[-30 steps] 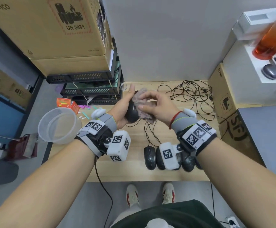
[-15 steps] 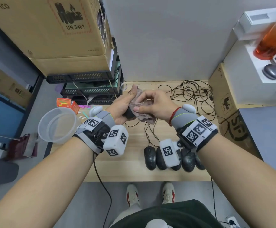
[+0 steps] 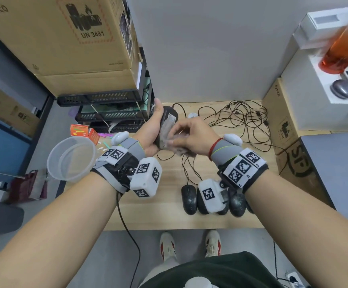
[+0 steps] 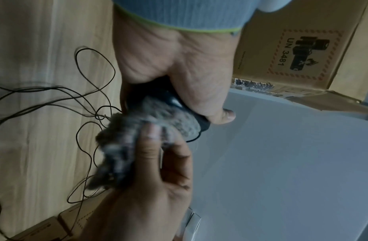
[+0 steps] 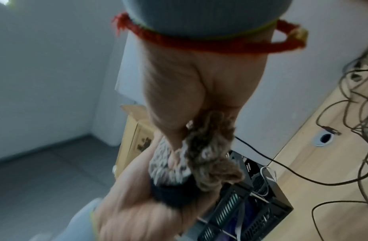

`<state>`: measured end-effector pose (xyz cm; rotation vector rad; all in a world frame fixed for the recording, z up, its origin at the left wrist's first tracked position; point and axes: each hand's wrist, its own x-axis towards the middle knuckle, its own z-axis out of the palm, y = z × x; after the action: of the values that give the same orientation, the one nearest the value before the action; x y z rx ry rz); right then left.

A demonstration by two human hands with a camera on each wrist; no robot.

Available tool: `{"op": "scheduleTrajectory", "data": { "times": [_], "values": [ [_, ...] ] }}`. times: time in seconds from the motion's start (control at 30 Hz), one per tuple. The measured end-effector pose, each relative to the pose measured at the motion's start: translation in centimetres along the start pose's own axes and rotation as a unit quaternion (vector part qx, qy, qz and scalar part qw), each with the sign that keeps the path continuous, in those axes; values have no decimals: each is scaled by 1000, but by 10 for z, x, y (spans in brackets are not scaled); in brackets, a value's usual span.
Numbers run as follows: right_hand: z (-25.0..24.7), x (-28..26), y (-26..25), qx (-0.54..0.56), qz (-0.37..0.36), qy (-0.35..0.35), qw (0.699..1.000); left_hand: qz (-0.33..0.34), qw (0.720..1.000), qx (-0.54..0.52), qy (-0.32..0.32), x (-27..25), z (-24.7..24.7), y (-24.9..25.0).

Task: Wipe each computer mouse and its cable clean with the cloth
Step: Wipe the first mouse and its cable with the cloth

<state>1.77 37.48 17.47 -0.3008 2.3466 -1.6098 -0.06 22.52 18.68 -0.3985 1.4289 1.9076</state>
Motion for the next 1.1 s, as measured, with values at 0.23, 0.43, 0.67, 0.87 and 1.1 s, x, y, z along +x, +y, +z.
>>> {"op": "scheduleTrajectory", "data": {
  "times": [0.23,0.43,0.67,0.87,1.1],
  "values": [
    [-9,18,0,-17,-13,153,988,28,998,20,54,5,11,-5],
    [-8,6,-1,-26,-33,-6,999,-19,999,38,28,-1,5,1],
    [-7,12,6,-46,-41,99,993,-3,998,7,58,5,8,-2],
    [-8,5,18,-92,-63,-2,994,-19,997,6,77,2,5,2],
    [-3,5,-3,-31,-61,45,997,-14,1000,9,25,1,12,3]
  ]
}}
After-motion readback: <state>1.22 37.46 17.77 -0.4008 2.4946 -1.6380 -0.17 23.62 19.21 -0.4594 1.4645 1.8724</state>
